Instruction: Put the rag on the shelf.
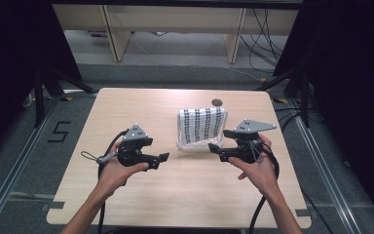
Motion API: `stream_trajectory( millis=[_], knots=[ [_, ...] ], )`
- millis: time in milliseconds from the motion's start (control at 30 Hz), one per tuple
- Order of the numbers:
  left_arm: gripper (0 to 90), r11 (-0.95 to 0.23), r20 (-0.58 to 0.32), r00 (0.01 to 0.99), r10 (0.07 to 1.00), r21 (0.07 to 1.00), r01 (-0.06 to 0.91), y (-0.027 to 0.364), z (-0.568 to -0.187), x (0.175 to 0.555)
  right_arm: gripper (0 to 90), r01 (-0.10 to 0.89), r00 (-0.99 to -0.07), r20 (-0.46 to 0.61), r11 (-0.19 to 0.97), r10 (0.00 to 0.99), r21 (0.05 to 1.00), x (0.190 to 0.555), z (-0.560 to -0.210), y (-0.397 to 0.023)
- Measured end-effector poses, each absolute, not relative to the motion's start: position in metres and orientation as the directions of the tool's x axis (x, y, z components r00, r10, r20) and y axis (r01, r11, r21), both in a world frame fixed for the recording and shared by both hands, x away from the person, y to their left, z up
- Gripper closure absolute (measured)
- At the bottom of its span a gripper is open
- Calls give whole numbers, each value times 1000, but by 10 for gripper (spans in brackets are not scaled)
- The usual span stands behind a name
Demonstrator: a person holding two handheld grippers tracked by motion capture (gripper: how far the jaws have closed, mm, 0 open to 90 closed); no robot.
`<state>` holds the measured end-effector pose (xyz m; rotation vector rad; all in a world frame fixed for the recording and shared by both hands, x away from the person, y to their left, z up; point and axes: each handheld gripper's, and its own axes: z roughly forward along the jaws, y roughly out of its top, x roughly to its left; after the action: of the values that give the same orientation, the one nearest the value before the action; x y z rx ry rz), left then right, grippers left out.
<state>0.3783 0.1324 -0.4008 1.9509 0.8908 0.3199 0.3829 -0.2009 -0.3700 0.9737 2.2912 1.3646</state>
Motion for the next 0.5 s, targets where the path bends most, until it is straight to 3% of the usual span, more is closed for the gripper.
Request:
stream_trajectory(
  millis=[500],
  knots=[
    [180,-342,-104,707,700,820,459,150,-427,355,257,426,-720,88,339,688,839,367,-395,-202]
  ],
)
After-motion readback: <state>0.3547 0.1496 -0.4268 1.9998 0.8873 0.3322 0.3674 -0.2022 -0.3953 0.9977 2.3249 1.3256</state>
